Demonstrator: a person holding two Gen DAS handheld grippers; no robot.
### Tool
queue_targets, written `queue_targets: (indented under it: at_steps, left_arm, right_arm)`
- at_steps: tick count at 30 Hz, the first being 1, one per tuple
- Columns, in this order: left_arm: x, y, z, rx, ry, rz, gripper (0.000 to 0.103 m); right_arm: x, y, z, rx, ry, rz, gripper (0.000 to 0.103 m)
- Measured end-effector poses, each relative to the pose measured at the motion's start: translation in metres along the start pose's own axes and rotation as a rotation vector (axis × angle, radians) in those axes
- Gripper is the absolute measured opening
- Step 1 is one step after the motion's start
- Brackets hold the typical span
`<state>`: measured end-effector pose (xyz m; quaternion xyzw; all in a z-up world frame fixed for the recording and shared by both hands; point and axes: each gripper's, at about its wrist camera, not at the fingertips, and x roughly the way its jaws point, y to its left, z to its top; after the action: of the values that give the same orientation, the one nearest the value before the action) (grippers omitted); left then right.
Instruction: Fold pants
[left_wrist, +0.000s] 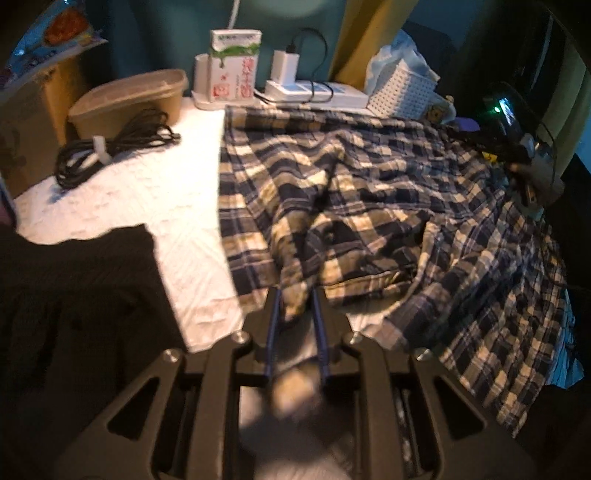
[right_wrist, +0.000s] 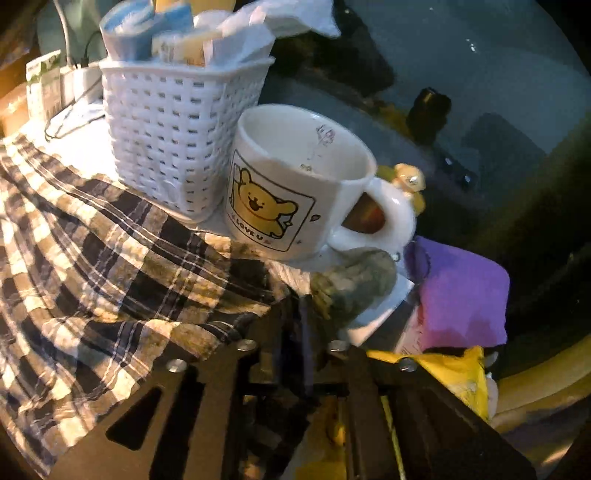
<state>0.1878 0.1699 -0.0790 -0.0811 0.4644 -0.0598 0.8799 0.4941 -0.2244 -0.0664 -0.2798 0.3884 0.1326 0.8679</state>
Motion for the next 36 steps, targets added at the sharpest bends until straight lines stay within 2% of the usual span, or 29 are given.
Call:
queue_targets:
  at_steps: [1,3,7,10,13,17,20,23,26,29,32,36]
  left_arm:
    - [-0.007,0.000,0.002,-0.004,-0.002,0.004,0.019]
    - [-0.020,-0.002,0.007,0.001,-0.027,0.012,0.019]
    - [-0.032,-0.014,0.027,0.038,-0.093,-0.002,0.021]
    - [-0.020,-0.018,0.047,0.047,-0.120,-0.027,0.023]
    - [0.009,-0.015,0.064,0.023,-0.096,-0.042,0.023]
    - [0.043,-0.010,0.075,0.018,-0.055,0.025,0.023]
    - [0.060,0.004,0.071,-0.005,-0.011,0.080,0.023]
    - [0.060,0.012,0.063,0.001,-0.014,0.124,0.023]
    - [0.054,0.018,0.055,0.011,-0.015,0.150,0.023]
    - [0.049,0.020,0.046,0.035,-0.011,0.207,0.024]
    - [0.043,0.024,0.042,0.014,0.003,0.193,0.024]
    - [0.037,0.030,0.050,-0.049,-0.025,0.078,0.024]
  right_arm:
    - [-0.009,-0.001,-0.002,0.001,-0.016,-0.001,0.049]
    - [-0.028,0.000,-0.004,-0.003,-0.051,0.023,0.058]
    - [-0.063,0.020,-0.007,-0.042,-0.102,0.098,0.058]
    - [-0.080,0.052,-0.005,-0.091,-0.118,0.213,0.058]
    - [-0.082,0.091,0.002,-0.145,-0.098,0.320,0.058]
    - [-0.074,0.141,0.005,-0.192,-0.061,0.438,0.056]
    - [-0.072,0.173,0.014,-0.232,-0.052,0.460,0.050]
    - [-0.061,0.191,0.018,-0.246,-0.023,0.497,0.044]
    - [-0.057,0.199,0.014,-0.267,-0.008,0.522,0.043]
    - [-0.066,0.199,0.003,-0.283,0.004,0.538,0.042]
    - [-0.080,0.204,-0.013,-0.324,0.010,0.554,0.042]
    - [-0.099,0.214,-0.031,-0.387,0.011,0.583,0.042]
